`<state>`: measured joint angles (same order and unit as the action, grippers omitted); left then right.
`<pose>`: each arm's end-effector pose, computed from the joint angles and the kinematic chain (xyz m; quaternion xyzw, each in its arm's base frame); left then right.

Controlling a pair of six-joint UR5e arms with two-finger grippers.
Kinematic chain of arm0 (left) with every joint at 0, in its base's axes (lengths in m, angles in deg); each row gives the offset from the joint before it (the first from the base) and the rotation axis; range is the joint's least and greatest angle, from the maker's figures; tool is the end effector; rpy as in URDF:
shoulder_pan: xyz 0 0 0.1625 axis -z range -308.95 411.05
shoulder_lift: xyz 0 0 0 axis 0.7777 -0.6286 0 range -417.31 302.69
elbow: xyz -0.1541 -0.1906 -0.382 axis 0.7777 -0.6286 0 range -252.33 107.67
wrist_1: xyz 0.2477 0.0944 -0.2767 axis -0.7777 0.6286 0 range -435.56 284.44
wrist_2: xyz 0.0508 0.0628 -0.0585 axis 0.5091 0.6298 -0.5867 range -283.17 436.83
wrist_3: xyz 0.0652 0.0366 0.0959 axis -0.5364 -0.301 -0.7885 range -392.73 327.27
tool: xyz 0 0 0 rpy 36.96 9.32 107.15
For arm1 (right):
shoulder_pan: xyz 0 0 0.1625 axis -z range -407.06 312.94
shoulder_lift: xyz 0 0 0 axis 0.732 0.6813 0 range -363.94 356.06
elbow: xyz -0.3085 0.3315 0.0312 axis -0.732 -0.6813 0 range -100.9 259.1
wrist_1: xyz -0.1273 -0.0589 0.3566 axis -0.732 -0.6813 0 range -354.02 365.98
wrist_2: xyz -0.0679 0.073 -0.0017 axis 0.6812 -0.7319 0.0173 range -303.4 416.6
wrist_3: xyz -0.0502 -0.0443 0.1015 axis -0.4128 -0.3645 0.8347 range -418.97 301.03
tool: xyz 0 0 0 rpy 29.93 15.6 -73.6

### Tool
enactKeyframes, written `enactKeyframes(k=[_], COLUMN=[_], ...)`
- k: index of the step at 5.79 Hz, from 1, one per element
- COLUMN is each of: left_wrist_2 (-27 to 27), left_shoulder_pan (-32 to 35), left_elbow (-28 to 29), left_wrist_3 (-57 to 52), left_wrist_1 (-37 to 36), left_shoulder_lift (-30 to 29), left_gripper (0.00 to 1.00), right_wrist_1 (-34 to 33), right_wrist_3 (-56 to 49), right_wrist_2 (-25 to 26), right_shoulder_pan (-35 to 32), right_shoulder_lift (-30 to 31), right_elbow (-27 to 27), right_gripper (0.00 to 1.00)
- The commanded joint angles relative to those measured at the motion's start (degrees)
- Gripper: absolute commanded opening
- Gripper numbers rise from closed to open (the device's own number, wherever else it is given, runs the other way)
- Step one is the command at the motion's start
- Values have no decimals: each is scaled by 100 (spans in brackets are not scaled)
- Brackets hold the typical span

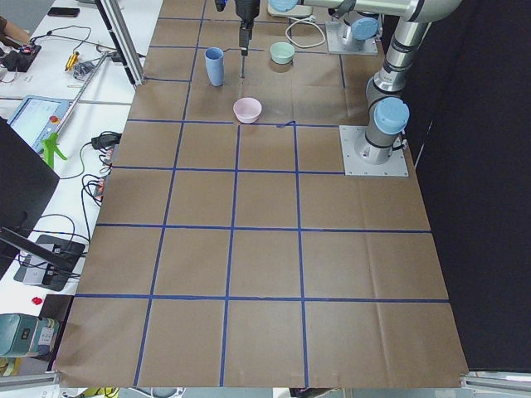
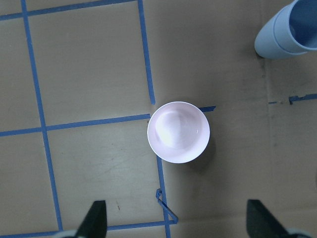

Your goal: Stack blue cups with both arms

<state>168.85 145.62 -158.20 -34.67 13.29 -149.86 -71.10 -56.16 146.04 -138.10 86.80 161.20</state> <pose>-0.1672 -0.4728 0.5091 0.0563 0.9980 -0.0242 0.0171 0.1424 -0.4371 0.5416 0.0155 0.9992 0.0376 0.0036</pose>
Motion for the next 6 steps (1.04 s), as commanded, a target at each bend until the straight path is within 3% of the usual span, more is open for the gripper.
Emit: enactKeyframes(k=[1,6], left_wrist_2=[0,0], left_shoulder_pan=[0,0], left_elbow=[0,0], left_wrist_3=[0,0], left_wrist_1=[0,0], left_shoulder_lift=[0,0], left_gripper=[99,99], right_wrist_1=[-253,-229], right_wrist_3=[-183,-193], right_wrist_2=[38,56], right_shoulder_pan=[16,60], right_shoulder_lift=[-213,-303], right_elbow=[-80,-213], right_gripper=[100,100])
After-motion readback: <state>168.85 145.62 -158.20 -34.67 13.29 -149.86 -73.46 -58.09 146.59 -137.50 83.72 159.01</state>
